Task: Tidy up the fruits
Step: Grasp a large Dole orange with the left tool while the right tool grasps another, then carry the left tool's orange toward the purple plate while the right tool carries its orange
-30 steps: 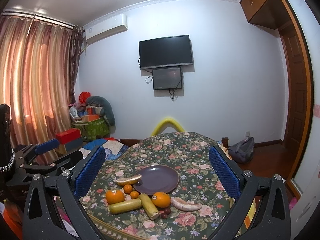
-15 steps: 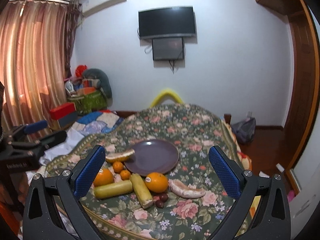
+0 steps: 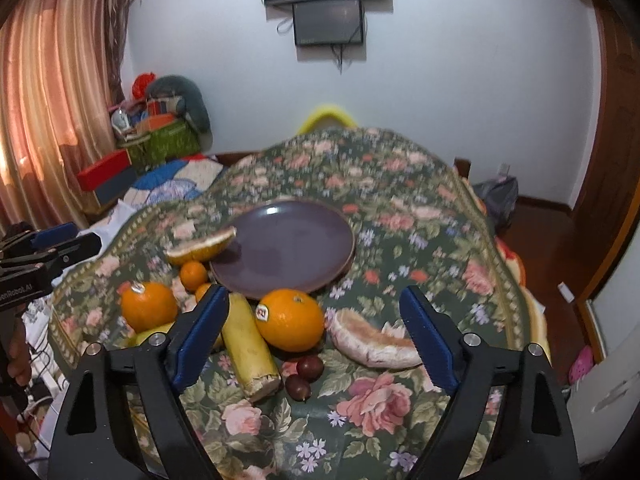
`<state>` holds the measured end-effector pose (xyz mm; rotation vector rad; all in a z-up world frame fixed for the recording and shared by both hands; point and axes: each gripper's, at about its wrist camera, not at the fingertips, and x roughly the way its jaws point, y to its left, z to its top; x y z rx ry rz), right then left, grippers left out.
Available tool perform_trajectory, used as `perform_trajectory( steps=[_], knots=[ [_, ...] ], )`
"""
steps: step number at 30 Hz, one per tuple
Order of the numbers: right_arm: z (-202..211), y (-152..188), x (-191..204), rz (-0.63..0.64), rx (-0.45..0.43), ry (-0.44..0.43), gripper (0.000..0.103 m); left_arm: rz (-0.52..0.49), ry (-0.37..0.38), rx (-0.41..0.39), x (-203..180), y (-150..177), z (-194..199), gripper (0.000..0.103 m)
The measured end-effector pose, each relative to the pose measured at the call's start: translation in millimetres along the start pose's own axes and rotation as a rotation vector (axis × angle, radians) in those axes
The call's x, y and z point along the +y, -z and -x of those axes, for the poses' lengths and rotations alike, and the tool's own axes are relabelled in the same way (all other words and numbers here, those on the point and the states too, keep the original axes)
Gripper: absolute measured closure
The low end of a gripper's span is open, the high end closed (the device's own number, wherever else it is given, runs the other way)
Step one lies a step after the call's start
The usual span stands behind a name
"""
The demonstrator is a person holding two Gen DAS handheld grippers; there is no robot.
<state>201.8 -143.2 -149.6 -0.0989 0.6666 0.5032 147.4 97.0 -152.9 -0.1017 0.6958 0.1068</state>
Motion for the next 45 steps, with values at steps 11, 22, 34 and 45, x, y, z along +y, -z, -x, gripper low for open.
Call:
perform_trajectory(
  steps=[11, 22, 34, 45],
  knots=[
    [-51, 7, 2, -0.01, 0.097, -0.062, 0.023, -0.009, 0.045, 0.125, -5, 20, -47, 0.027],
    [-83, 16, -1, -0.055, 0.176, -0.121, 0.034, 0.021, 0.08, 0.182, -1, 29, -75, 0.027],
    [-97, 13, -3, -0.096, 0.22, -0.173, 0.041, 0.054, 0.111, 0.23, -1, 29, -90, 0.034],
    [-78, 3, -8, -0.099, 0.164, -0.176, 0.042, 0.052, 0.094, 0.166, -2, 5, -71, 0.034]
  ],
)
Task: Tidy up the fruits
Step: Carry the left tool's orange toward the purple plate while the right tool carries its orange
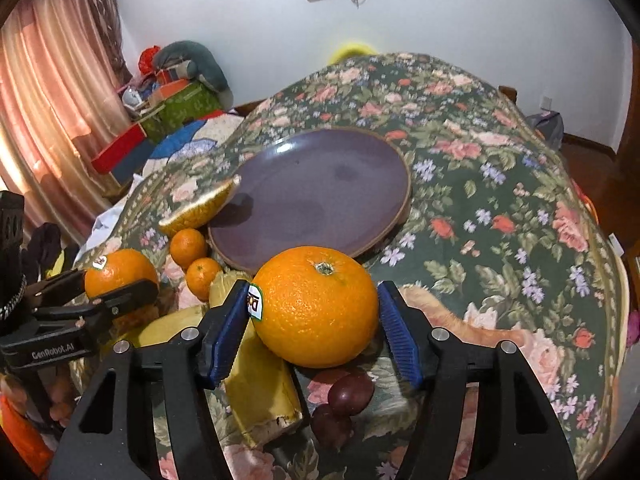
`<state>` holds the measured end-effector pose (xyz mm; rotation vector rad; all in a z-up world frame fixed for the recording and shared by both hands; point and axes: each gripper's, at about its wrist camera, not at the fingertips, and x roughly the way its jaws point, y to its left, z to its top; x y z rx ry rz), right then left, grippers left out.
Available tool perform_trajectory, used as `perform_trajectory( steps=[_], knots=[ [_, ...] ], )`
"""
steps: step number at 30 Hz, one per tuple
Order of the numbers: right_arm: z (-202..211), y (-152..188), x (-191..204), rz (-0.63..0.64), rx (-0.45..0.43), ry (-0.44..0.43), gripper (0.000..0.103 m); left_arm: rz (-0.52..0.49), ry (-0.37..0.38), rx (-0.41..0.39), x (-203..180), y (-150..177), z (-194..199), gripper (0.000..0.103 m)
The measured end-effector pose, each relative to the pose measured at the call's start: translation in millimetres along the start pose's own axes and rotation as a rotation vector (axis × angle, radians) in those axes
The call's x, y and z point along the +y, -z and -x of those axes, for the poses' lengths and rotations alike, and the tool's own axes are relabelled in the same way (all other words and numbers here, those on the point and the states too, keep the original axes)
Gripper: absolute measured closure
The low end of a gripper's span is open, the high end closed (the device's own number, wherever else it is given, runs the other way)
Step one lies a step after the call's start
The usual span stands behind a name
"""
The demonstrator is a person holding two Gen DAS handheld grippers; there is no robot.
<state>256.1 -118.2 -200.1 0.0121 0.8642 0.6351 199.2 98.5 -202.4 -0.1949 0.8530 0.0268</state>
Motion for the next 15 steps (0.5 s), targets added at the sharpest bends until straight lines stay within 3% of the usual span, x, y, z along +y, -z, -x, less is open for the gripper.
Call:
perform_trajectory(
  steps=[15],
  knots=[
    [36, -43, -11, 0.036, -0.157, 0.041, 0.042, -0.05, 0.009, -0.145, -27, -56, 22, 0.034]
  ],
)
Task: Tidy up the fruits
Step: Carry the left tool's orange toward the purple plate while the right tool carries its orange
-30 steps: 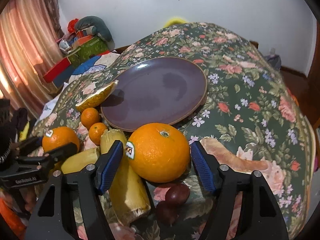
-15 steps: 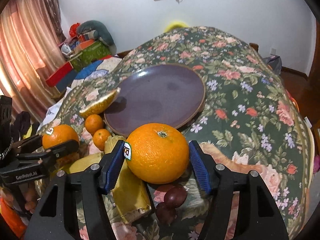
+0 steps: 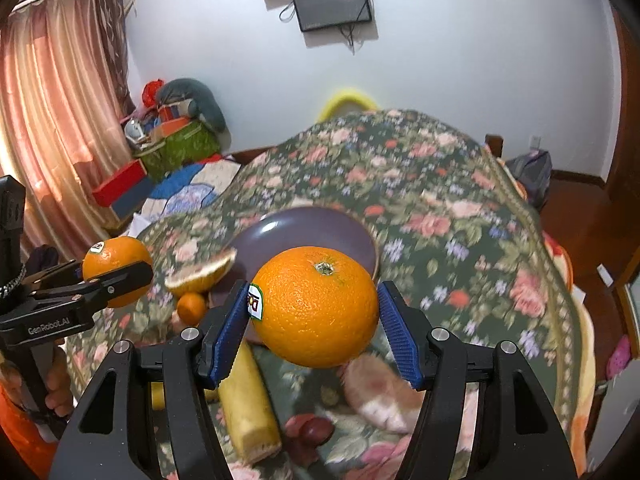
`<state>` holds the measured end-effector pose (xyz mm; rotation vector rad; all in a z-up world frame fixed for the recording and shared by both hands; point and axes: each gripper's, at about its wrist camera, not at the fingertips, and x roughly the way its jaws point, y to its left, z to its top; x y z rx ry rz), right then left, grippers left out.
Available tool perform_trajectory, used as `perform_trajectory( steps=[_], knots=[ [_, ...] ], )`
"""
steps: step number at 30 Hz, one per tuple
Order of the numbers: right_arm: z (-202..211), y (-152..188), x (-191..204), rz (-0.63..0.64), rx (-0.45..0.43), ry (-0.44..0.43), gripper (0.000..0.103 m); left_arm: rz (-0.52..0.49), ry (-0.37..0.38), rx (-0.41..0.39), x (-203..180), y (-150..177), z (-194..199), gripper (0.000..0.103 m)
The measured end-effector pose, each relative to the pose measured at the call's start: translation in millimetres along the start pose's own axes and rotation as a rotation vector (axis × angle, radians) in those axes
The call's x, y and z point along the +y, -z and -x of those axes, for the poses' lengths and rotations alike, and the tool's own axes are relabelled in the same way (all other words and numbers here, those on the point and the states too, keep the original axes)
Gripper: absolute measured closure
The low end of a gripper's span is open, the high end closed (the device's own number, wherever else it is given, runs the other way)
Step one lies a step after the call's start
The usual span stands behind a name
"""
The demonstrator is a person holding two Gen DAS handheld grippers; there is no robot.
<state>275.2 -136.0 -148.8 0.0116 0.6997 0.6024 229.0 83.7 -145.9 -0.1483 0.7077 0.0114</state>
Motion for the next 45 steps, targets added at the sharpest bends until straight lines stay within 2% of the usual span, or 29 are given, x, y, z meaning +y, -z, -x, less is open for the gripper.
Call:
perform_trajectory(
  steps=[11, 23, 29, 33, 38, 45],
  knots=[
    [-11, -32, -10, 0.03, -0.076, 0.043, 0.042, -0.019, -0.005, -0.046, -9, -33, -19, 0.034],
    [-53, -44, -8, 0.102, -0.045, 0.055, 0.042, -0.006, -0.027, -0.017, -2, -58, -64, 0.034],
    [-80, -49, -9, 0.108, 0.012, 0.015, 0.042, -0.004, -0.03, 0.029, 4, -62, -91, 0.034],
    [-97, -49, -8, 0.137, 0.047, 0.025, 0.042, -0.013, -0.017, 0.065, 6, -64, -110, 0.034],
    [-120, -45, -9, 0.156, 0.135, 0.006, 0.042, -0.01, -0.009, 0.121, 10, -64, -133, 0.034],
    [-143, -42, -11, 0.183, 0.219, 0.017, 0.042, 0.023, 0.012, 0.25, 17, -59, -167, 0.034]
  ],
)
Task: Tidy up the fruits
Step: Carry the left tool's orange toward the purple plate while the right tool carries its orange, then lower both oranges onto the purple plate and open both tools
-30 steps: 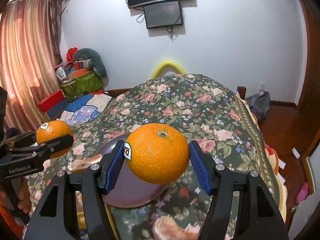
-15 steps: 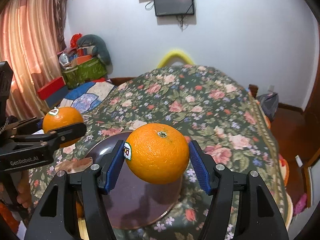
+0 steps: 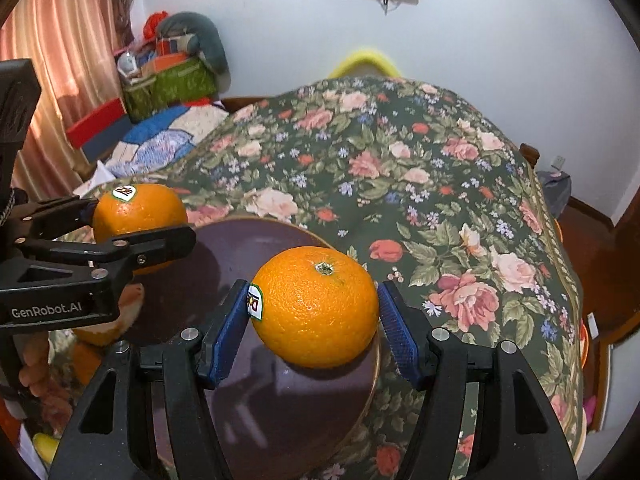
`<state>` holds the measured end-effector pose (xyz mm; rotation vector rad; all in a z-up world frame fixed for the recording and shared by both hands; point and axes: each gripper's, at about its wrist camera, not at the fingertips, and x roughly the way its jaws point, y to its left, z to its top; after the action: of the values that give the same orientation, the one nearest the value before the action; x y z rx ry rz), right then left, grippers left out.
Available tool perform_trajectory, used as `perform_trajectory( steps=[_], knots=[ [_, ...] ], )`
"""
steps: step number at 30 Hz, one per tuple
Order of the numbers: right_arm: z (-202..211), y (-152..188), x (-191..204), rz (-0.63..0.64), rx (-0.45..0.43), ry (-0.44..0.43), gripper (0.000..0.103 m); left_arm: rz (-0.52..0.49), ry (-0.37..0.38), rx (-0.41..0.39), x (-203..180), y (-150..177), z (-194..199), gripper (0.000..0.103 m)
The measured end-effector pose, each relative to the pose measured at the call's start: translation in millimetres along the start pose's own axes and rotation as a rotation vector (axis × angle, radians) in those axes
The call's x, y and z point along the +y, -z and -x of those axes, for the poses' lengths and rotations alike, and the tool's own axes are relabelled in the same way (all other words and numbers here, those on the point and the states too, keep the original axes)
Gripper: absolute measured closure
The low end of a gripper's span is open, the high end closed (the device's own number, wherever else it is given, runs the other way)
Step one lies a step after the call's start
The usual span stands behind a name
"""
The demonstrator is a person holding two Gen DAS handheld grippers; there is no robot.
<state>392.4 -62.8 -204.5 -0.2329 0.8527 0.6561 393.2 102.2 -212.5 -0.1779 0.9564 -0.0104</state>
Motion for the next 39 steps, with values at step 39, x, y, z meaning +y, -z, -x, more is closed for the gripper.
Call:
perform_trajectory(
  steps=[39],
  knots=[
    [97, 28, 19, 0.015, -0.12, 0.024, 0.038, 0.012, -0.052, -0.163, 5, 43, 133, 0.022]
  ],
)
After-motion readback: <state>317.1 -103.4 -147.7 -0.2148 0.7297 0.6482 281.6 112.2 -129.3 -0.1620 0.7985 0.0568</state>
